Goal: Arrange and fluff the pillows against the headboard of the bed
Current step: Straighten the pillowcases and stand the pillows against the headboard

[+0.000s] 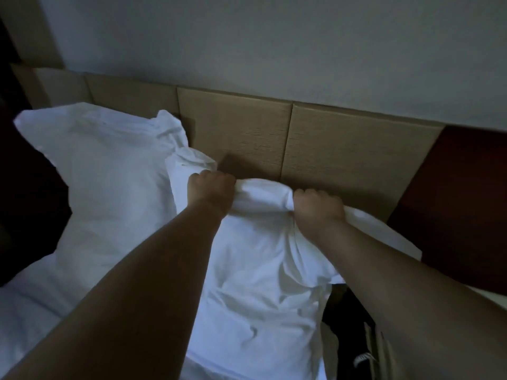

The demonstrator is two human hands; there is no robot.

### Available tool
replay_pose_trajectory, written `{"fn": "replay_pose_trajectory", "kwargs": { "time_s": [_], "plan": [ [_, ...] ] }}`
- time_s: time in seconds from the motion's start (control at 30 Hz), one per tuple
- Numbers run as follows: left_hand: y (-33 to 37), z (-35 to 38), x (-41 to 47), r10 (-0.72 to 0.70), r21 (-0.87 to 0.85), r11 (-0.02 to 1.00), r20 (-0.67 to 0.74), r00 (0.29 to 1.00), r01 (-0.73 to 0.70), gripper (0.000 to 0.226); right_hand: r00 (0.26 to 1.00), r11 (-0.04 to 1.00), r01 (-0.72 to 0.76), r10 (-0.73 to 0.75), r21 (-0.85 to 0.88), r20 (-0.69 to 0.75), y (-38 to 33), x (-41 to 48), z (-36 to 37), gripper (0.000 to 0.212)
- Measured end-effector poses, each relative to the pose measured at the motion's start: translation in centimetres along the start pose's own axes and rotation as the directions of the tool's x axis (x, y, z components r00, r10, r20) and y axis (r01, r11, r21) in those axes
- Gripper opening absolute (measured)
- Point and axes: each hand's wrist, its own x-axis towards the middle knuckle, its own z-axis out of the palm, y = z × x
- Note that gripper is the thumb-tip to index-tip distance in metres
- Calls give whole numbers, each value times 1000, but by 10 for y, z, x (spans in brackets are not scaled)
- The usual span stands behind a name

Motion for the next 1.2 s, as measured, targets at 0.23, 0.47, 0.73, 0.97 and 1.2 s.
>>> {"fn": "replay_pose_trajectory", "kwargs": {
  "time_s": [0.23,0.47,0.73,0.97,1.2],
  "plan": [
    [2,-130,-41,-92,51,994,-99,991,98,29,991,997,39,-30,61,-133,33,-52,-100,32],
    [10,-196,-67,-172,55,982,-164,971,183,30,969,988,116,-89,106,-232,57,-82,-152,31],
    [19,-185,-49,-189,57,978,-147,971,199,26,978,980,137,-111,143,-176,66,-66,-138,29],
    [23,-125,4,-127,20,992,-70,989,128,24,992,989,96,-86,115,-95,61,-15,-94,27],
    [29,-35,66,-22,-50,999,-3,1000,22,27,999,995,30,-27,96,-34,53,41,-27,24]
  ]
}}
